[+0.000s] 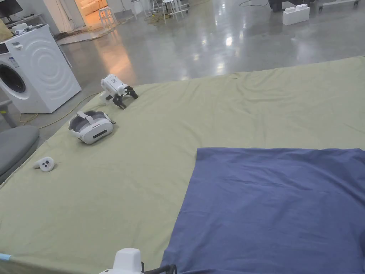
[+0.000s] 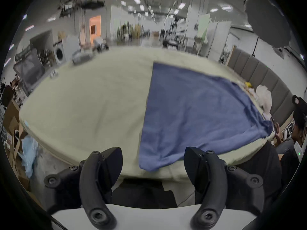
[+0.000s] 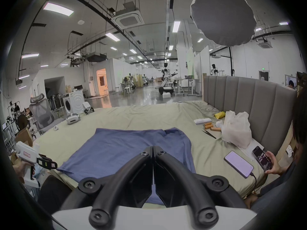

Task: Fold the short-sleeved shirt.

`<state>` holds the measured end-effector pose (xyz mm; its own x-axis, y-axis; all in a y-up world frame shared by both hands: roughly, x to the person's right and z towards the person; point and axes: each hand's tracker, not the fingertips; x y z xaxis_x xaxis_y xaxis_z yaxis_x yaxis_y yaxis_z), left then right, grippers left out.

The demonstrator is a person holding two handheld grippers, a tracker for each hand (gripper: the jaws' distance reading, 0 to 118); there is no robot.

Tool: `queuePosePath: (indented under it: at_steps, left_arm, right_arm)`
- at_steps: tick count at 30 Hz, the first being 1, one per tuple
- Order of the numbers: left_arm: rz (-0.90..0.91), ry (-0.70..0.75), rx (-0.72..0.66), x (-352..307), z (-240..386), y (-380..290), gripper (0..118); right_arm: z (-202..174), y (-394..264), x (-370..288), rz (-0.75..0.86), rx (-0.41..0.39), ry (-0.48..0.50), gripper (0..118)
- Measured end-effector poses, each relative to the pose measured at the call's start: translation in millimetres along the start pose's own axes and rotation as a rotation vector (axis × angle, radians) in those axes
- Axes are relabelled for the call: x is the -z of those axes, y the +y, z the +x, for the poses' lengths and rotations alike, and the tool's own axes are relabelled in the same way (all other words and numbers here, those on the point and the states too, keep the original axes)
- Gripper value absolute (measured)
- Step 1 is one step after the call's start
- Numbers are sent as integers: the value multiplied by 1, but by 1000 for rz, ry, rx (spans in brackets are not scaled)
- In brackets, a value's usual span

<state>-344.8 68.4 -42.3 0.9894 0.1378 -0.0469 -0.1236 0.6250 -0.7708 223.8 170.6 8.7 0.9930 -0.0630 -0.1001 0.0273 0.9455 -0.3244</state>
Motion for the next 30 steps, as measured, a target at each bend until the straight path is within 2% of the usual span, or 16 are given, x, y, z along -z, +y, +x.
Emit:
queuePosePath:
  at_steps: [4,8,11,13,14,16,17,18,19,20,23,26,27,28,29,30]
  left_arm:
    - [-67,-8,43,31,-1,5,81]
    - [-141,-21,48,48,0,20,73]
    - [-145,1,61,45,7,22,53]
    - [-157,8,111,41,13,26,16]
    - [-163,4,129,40,16,28,8]
    - [-194,6,138,46,22,29,5]
    - [-207,19,165,49,25,30,4]
    - [-220,20,183,51,29,31,4]
    - [-227,25,183,55,31,31,4]
    - [-242,27,177,60,31,32,4]
    - [-257,29,156,66,29,34,4]
    - [-257,21,152,63,27,34,4]
    - [-255,16,140,62,26,34,4]
    - [-254,12,127,62,25,35,4]
    - [-252,8,116,61,24,35,4]
    - [-245,5,105,59,24,34,4]
  right_arm:
    - [13,-12,0,-30,20,-11,0]
    - [30,-22,-2,-54,21,-35,0]
    - [33,-27,-3,-75,24,-60,0]
    - [10,-10,-5,-86,20,-81,0]
    - [11,-11,-4,-102,22,-89,0]
    - [19,-16,3,-154,32,-119,2]
    - [25,-20,8,-184,45,-137,15]
    - [32,-25,17,-233,70,-141,52]
    - [39,-32,28,-285,110,-141,76]
    - [49,-42,43,-347,150,-160,83]
    - [63,-53,82,-509,220,-162,81]
    - [74,-69,115,-587,186,-179,81]
    - [73,-70,123,-588,182,-170,75]
    - [72,-71,129,-607,166,-155,63]
    - [74,-74,133,-624,149,-144,45]
    - [71,-73,135,-628,141,-146,15]
